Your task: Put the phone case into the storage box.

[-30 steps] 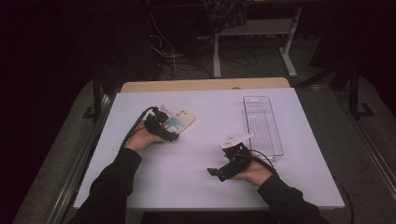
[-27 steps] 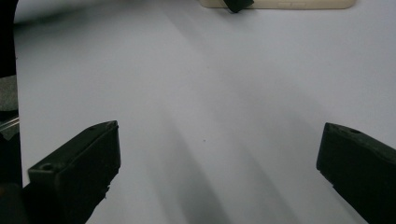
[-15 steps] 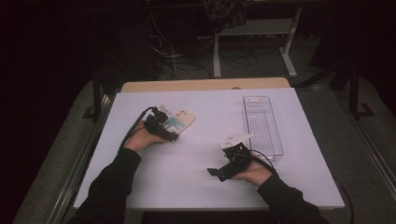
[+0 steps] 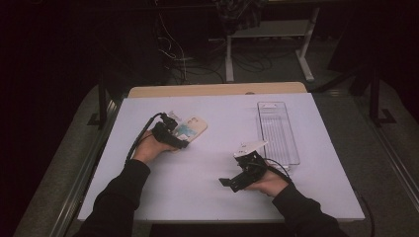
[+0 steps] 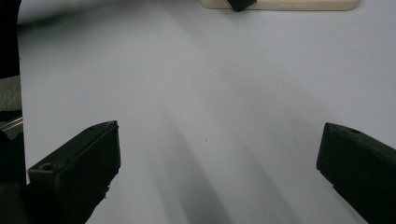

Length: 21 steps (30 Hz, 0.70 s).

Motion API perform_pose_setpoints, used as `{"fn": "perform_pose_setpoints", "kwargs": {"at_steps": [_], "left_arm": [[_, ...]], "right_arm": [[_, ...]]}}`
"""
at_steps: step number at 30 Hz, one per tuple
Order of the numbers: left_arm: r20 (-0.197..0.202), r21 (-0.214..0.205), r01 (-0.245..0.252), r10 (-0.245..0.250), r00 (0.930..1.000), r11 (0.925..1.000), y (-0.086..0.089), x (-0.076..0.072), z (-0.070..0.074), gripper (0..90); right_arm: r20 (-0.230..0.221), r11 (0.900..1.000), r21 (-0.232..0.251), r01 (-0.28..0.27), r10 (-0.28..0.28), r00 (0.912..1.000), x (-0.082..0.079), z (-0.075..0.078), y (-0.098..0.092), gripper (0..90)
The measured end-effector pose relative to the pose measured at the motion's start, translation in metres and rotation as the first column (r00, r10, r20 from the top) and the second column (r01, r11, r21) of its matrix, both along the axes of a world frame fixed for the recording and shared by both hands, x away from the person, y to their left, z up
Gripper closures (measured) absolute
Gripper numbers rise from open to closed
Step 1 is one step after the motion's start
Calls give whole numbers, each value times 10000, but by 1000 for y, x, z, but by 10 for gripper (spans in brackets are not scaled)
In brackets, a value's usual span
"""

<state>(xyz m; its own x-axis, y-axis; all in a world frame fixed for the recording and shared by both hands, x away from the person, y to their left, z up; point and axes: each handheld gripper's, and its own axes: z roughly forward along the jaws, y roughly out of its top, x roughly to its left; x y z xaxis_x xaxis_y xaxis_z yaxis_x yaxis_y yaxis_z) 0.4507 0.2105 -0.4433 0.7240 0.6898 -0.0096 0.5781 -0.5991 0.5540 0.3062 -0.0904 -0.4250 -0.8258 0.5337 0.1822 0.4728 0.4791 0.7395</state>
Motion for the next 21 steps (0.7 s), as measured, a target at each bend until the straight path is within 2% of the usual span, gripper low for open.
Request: {"fn": "perform_pose_setpoints", "kwargs": {"at_steps": [12, 21], "left_arm": [[-1, 10, 116, -116, 9999, 9999, 1, 0, 2, 104], [98, -337, 274, -271, 9996, 9991, 3, -3, 9, 104]], "right_arm": [[85, 10000, -11, -85, 86, 9999, 1, -1, -1, 0], [-9, 10000, -1, -53, 53, 10000, 0, 0, 0, 0]]}}
